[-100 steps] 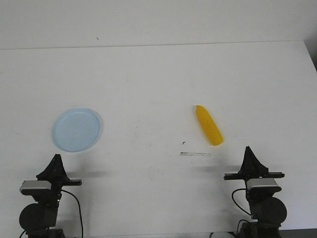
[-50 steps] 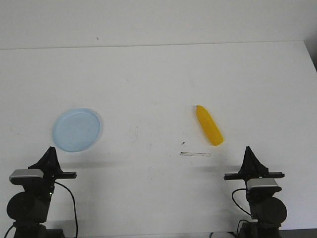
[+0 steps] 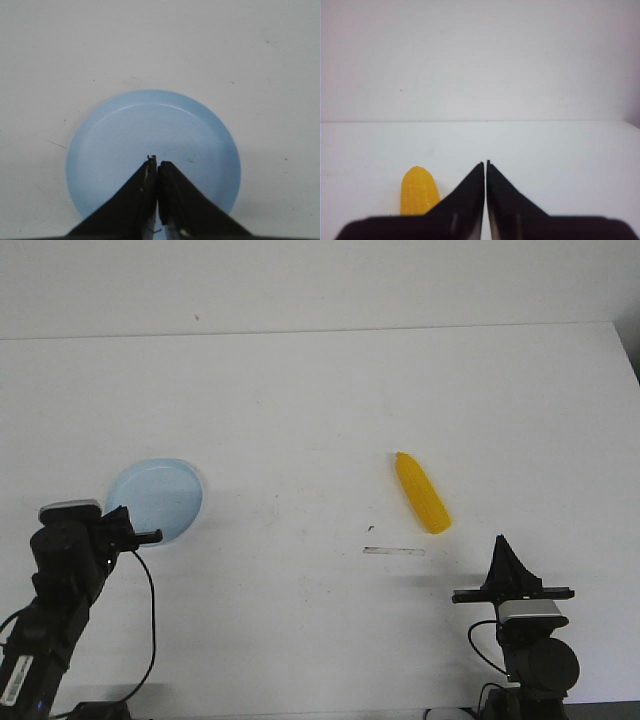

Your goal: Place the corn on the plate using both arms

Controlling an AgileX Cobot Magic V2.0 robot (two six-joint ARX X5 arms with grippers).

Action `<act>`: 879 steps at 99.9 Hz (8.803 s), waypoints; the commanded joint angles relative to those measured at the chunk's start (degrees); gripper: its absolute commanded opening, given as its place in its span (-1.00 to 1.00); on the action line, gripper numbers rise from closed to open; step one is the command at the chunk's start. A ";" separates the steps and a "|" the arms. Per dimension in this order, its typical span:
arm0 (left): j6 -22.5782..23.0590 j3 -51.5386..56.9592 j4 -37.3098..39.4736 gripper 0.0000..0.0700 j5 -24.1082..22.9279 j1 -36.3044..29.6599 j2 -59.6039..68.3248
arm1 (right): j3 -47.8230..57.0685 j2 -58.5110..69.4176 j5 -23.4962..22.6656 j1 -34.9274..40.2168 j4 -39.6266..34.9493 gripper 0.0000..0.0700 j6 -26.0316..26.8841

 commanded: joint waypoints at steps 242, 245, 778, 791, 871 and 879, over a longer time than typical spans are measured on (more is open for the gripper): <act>-13.31 16.04 -11.65 -0.55 25.11 23.12 39.52 | -0.07 -0.02 0.00 0.04 0.66 -0.97 -0.26; -13.33 16.04 -11.69 -0.64 25.09 23.12 39.63 | -0.07 -0.02 0.00 0.04 0.66 -0.97 -0.26; 7.32 -16.04 12.33 -1.00 0.92 -0.33 -35.80 | 23.54 18.29 -0.68 2.91 -20.59 -0.98 -4.96; 7.34 -16.04 12.33 -1.00 0.92 -0.33 -35.80 | 28.68 28.63 -0.61 4.50 -20.57 -0.98 -4.92; 7.32 -16.04 12.33 -1.00 0.92 -0.33 -35.80 | 72.85 85.68 -0.35 11.21 -50.62 -0.53 -3.02; 7.34 -16.04 12.33 -1.00 0.92 -0.33 -35.80 | 74.31 87.47 -1.01 11.21 -52.26 -0.09 -3.13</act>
